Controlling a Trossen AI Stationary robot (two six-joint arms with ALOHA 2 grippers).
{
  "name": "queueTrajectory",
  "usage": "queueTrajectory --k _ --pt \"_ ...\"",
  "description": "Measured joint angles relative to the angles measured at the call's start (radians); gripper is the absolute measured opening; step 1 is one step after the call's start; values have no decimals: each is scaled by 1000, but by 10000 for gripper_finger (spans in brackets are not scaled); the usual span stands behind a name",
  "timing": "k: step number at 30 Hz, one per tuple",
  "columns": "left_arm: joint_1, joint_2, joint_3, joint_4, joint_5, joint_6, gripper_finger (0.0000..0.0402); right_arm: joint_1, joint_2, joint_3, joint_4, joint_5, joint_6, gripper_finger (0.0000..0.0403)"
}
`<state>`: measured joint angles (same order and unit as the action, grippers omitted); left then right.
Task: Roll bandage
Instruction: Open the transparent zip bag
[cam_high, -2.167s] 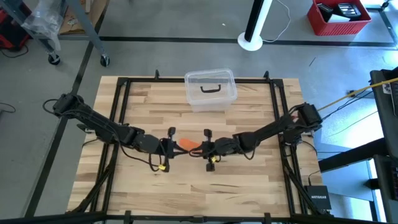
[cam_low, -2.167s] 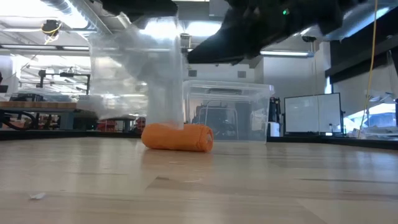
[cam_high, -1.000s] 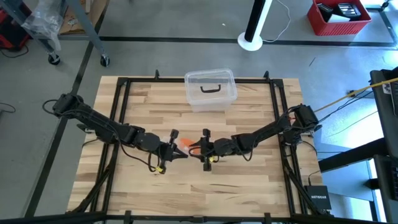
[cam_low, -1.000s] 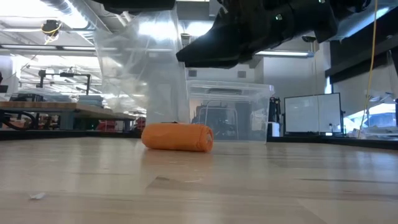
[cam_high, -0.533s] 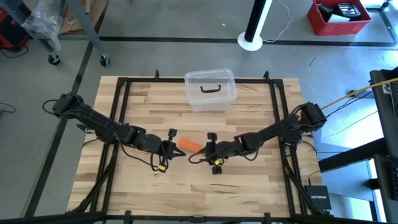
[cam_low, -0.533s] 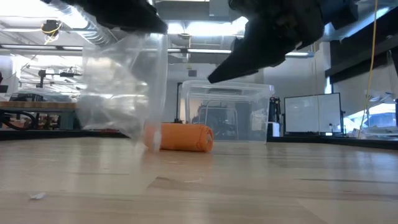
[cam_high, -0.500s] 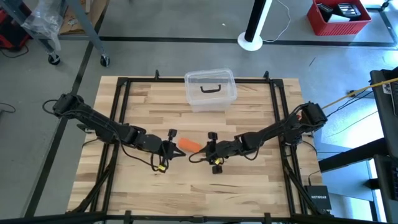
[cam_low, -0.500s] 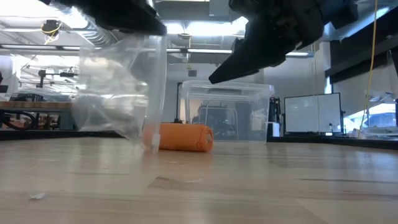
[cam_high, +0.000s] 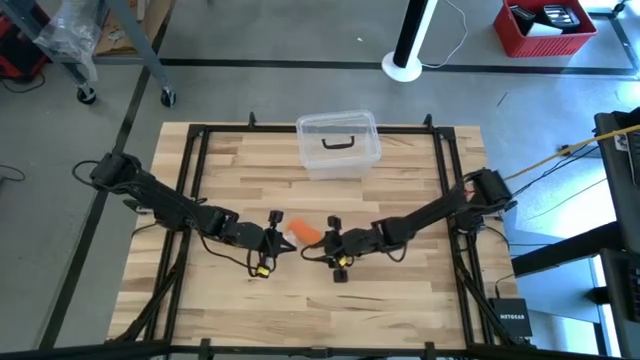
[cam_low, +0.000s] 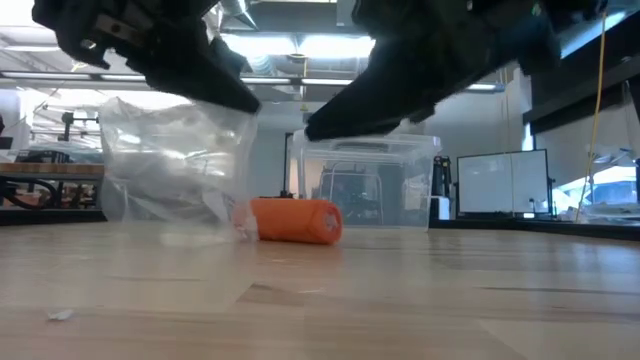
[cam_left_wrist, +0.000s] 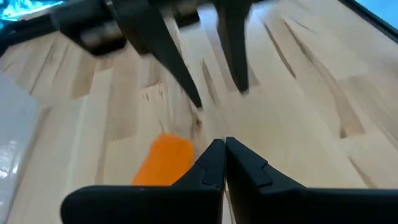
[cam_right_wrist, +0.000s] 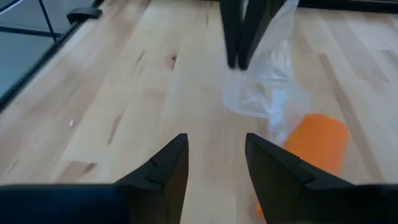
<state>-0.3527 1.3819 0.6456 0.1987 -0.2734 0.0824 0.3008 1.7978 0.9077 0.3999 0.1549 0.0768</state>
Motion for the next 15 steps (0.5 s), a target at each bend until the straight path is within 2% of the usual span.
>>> queueTrajectory --k 4,11,15 --pt "0 -2 0 44 -4 22 0 0 85 -1 143 40 -4 176" --pt "0 -4 0 76 -3 36 0 0 187 -1 319 107 -42 243" --pt "0 -4 0 76 -3 37 0 -6 230 0 399 134 -81 254"
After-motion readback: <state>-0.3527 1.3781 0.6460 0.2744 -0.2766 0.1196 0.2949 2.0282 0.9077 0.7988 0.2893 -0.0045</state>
